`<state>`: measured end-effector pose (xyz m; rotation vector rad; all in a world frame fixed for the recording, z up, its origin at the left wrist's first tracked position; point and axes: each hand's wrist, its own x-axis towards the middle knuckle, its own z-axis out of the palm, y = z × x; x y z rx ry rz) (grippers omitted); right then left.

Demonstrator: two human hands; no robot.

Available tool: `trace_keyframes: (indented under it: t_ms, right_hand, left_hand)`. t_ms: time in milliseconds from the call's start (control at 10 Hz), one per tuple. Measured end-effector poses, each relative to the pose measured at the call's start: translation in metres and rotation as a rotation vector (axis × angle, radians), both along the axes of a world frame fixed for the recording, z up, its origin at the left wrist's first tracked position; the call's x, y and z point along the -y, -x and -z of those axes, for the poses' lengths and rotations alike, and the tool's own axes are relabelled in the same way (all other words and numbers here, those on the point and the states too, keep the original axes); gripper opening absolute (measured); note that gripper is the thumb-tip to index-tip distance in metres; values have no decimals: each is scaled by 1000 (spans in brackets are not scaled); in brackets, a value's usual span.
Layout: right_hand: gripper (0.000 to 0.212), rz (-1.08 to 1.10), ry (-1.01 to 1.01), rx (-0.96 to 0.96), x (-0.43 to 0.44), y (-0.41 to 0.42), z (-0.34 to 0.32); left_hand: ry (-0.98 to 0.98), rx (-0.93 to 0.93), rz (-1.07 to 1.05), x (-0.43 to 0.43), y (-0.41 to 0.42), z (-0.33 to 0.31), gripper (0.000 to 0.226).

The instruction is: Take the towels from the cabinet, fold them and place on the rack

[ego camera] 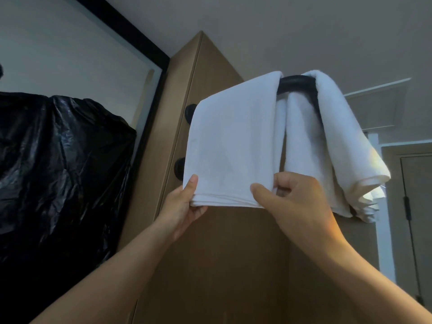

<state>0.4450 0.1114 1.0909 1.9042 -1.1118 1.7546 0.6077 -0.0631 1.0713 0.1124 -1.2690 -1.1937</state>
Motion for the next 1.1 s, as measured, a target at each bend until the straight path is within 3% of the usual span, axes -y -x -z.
trace_keyframes:
  t_ms: [100, 200, 300, 400, 500, 600, 700, 800, 900, 1000, 1100]
  right_hand:
    - [43, -24, 26, 82, 10, 5, 8]
    - [23, -98, 11, 274, 21, 10, 10]
    - [39, -233, -94, 428, 26, 14, 9]
    - [9, -217, -102, 337, 23, 10, 10]
    - [4, -133, 23, 199, 17, -2, 15]
    - [8, -80, 70, 152, 13, -13, 19]
    - [8, -41, 32, 183, 11, -3, 17]
    - [11, 33, -23, 169, 7, 5, 15]
    - [19, 84, -46, 81, 0, 3, 13]
    - [28, 33, -178, 121, -13, 4, 23]
    - [40, 27, -239, 121, -33, 20, 46]
  left_hand:
    - [-37, -32, -36, 2, -2, -2, 47]
    - [-31, 10, 13, 0, -2, -3, 45]
    - [-34, 40, 32, -1, -3, -3, 42]
    - [-63, 6, 7, -3, -1, -5, 39]
    - [-77, -18, -40, -6, 0, -7, 36]
    - [-72, 34, -160, -11, -4, -7, 37]
    - [-35, 112, -413, -19, -7, -6, 38]
    - [-22, 229, -724, -34, -10, -5, 38]
    - [129, 301, -1055, -55, -21, -3, 26]
    - [211, 304, -1120, -81, -33, 0, 42]
    - [396, 513, -1256, -101, -44, 15, 33]
